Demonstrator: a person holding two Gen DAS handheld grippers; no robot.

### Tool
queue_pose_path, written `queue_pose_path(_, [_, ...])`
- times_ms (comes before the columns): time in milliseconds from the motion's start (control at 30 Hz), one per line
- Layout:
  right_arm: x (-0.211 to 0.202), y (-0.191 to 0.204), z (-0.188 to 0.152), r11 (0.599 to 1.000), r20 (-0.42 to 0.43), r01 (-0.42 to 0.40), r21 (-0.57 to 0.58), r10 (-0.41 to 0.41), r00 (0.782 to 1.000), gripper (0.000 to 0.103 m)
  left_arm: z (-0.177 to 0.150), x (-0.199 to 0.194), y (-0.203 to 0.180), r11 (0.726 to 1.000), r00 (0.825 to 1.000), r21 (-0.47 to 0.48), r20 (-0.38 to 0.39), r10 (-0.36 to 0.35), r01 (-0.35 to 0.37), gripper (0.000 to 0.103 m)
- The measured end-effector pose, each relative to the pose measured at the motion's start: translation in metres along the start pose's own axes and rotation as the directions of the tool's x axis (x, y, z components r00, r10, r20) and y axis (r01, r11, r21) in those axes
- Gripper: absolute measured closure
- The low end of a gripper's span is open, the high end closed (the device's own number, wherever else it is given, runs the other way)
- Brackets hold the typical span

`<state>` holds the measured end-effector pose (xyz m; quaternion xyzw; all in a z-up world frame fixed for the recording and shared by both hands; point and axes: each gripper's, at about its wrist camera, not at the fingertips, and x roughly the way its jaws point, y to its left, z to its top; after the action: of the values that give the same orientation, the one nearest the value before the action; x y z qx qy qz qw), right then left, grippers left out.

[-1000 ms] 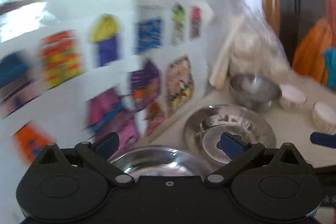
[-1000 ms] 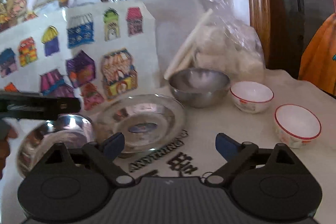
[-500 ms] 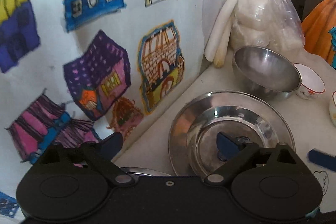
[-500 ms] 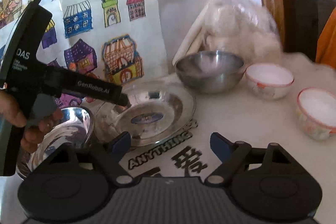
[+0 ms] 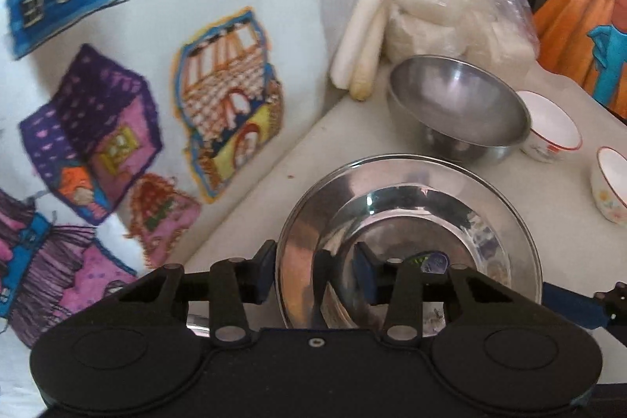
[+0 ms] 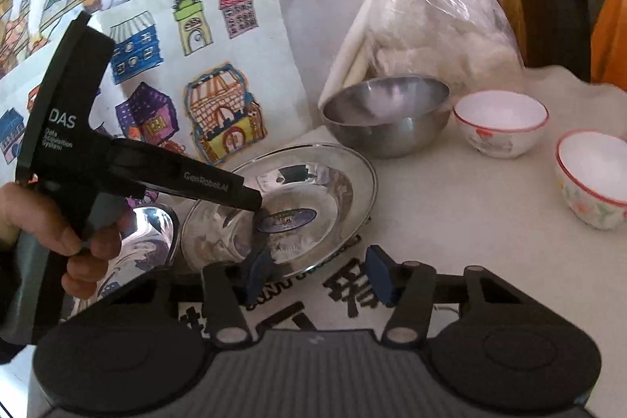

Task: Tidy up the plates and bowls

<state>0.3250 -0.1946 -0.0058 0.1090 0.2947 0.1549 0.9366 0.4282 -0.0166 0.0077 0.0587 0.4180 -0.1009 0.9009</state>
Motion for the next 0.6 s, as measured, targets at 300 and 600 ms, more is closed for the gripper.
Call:
queue_pose_path(300, [-0.028,-0.037,-0.006,0.983,-0.056,0.047,0.178,-0.038,0.998,0.074,-0.019,-0.014,-0.044,0.991,0.994,0.080,-0.035,-0.104,0.106,0.060])
queue_pose_path(600, [-0.082,-0.057,-0.033,0.973,-0.092,0.055,0.225,-0.035,0.995,0.078,-0.063,-0.050,-0.079,0.978,0.986,0.125,-0.044,-0.164,0.168,0.060])
